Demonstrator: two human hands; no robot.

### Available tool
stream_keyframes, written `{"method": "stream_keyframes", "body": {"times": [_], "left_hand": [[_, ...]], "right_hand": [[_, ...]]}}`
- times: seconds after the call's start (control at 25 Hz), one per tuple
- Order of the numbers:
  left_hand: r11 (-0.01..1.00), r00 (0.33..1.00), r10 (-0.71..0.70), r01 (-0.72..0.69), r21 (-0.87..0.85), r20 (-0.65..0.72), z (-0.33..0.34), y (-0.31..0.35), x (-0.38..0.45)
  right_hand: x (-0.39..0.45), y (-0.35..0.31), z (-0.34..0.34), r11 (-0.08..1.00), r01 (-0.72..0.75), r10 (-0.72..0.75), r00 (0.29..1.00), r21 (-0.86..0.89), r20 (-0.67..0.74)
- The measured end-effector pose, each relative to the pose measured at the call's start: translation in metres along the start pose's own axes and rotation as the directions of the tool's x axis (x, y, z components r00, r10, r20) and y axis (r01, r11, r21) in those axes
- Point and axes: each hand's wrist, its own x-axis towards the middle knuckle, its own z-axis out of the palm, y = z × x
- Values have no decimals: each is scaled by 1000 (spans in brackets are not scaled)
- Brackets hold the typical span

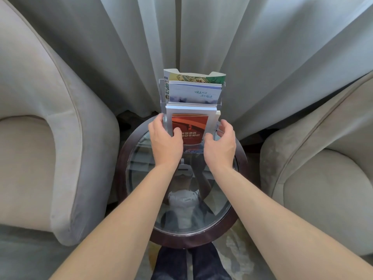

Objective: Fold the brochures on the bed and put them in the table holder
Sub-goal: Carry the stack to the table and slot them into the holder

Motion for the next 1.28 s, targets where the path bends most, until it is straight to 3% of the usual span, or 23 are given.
{"method": "stream_keyframes", "body": {"times": [0.44,0.6,0.8,1.04,1.28], "left_hand": [[997,996,64,-66,32,68,13,4,-8],[995,996,13,-21,93,90,12,-4,-8],[995,992,-94,92,25,80,13,-9,-19],[997,980,-67,59,49,190,19,-4,-25],[997,969,-74,64,50,237,30,-2,-31]], "right_hand": [[8,10,-5,999,26,-26,1000,-33,-4],[11,10,-7,999,28,-27,999,-32,42],[3,16,-4,997,-45,46,999,-63,6],[3,15,-9,999,18,-10,988,-48,153],[2,19,-16,1000,18,-16,994,-17,104]]}}
